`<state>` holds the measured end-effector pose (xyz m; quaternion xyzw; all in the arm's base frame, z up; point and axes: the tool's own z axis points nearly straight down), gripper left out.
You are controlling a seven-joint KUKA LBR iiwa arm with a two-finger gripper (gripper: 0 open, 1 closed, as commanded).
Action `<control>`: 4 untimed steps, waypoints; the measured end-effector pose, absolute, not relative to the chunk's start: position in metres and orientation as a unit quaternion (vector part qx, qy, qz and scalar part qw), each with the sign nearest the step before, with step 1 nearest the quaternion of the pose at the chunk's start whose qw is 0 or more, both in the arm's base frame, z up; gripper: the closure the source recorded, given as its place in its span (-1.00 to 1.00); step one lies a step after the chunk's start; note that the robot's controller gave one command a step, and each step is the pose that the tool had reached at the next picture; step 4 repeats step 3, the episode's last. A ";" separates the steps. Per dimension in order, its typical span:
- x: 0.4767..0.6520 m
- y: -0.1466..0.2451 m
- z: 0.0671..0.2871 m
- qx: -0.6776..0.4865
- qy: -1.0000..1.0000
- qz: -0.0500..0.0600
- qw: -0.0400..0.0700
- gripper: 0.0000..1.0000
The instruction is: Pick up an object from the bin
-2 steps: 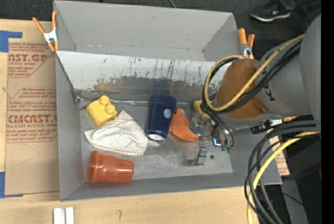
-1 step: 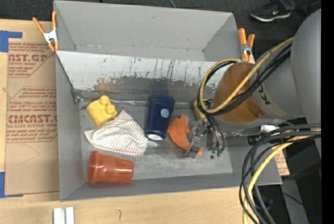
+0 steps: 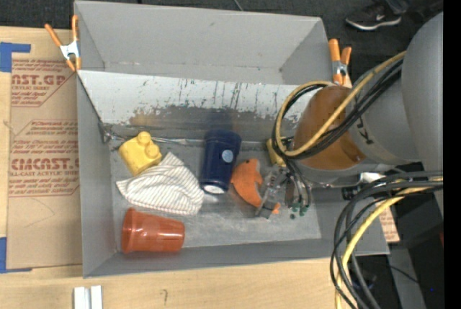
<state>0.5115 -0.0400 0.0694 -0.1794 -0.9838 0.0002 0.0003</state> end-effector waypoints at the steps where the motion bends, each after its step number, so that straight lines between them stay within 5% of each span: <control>1: 0.510 -0.040 0.076 -0.179 -0.984 0.000 0.004 1.00; 3: 0.510 -0.039 0.120 -0.179 -0.984 0.000 0.001 1.00; 4: 0.510 -0.039 0.120 -0.179 -0.984 0.000 0.001 1.00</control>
Offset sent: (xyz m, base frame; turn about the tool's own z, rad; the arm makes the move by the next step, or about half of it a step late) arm 0.0000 -0.0002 0.1138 0.0000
